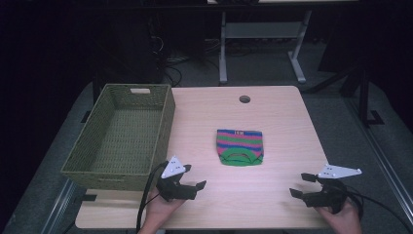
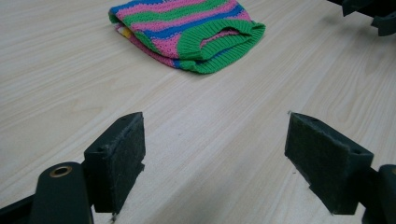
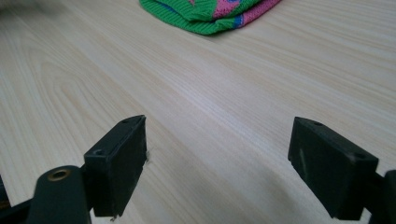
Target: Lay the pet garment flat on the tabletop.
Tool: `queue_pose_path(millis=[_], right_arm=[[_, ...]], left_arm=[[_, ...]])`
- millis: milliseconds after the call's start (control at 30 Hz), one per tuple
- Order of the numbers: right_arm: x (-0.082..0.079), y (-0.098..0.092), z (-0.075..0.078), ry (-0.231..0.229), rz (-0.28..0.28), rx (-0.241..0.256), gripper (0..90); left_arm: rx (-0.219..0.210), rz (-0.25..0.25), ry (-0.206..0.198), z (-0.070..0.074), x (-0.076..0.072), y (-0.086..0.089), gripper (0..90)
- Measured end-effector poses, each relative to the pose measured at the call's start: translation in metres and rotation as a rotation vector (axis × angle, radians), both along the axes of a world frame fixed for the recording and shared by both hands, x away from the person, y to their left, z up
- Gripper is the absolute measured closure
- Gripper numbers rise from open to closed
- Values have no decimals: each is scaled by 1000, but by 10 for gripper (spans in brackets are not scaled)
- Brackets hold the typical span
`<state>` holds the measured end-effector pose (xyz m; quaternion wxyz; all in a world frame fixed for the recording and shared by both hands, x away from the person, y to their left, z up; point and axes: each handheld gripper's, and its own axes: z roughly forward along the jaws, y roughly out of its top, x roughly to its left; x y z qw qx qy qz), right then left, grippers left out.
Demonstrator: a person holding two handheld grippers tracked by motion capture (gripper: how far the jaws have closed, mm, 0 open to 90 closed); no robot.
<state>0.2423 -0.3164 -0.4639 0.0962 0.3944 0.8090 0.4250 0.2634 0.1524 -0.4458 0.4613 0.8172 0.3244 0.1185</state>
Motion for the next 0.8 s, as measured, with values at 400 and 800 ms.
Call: queue_pose_path(millis=[400,800], right_arm=[[9,12,20,-18,42,38,220],[57,36,59,-38,92,27,223]], left_arm=[[-1,8,-21,3,-1,3,212],[-3,-11,-13,3,1,-1,213]])
